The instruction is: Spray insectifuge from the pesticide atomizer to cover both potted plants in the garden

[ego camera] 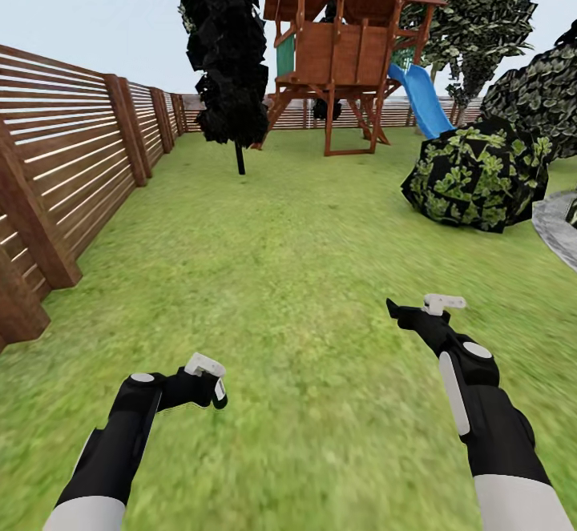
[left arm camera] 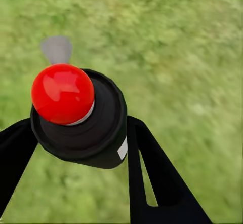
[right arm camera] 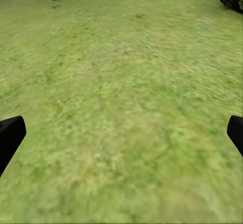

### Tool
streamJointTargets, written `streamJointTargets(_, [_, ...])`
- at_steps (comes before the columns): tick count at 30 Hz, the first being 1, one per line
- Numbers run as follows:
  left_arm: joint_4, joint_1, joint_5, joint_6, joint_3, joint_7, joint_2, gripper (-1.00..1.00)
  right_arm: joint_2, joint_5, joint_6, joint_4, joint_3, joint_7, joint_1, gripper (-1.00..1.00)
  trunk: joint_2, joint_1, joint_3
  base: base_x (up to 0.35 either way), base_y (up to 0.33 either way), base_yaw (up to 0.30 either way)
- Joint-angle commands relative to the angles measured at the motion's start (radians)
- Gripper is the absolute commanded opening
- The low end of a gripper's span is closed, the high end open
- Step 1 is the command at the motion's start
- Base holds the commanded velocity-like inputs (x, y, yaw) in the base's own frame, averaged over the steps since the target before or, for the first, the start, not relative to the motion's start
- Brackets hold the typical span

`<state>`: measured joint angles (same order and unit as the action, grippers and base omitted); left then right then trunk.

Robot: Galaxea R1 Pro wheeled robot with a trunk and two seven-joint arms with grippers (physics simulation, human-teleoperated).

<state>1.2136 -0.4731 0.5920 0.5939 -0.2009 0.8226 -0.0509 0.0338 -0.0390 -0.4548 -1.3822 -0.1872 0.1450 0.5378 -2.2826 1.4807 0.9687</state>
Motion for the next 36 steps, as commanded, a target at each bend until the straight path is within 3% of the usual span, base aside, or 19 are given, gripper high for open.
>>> streamJointTargets(1, [0.001,-0.001,0.006,0.004,-0.003,0.009,-0.001,-1.0,0.0,-0.004,-0.006,-0.001,-0.001,0.004,0.001,1.0,0.0,0.0,0.001,0.347,0.0,0.0])
streamJointTargets(11, [0.001,-0.001,0.006,0.004,-0.003,0.009,-0.001,-1.0,0.0,-0.004,-0.005,-0.001,-0.002,0.004,0.001,1.0,0.0,0.0,0.001,0.347,0.0,-0.011])
streamJointTargets(23, [0.001,-0.001,0.006,0.004,-0.003,0.009,-0.001,-1.0,-0.001,-0.004,-0.006,-0.001,-0.003,0.004,0.001,1.0,0.0,0.0,0.008,0.347,0.0,-0.179])
streamJointTargets(36, [0.001,-0.001,0.006,0.004,-0.003,0.009,-0.001,-1.0,0.0,-0.004,-0.006,-0.001,-0.002,0.004,0.001,1.0,0.0,0.0,0.008,0.347,0.0,-0.009])
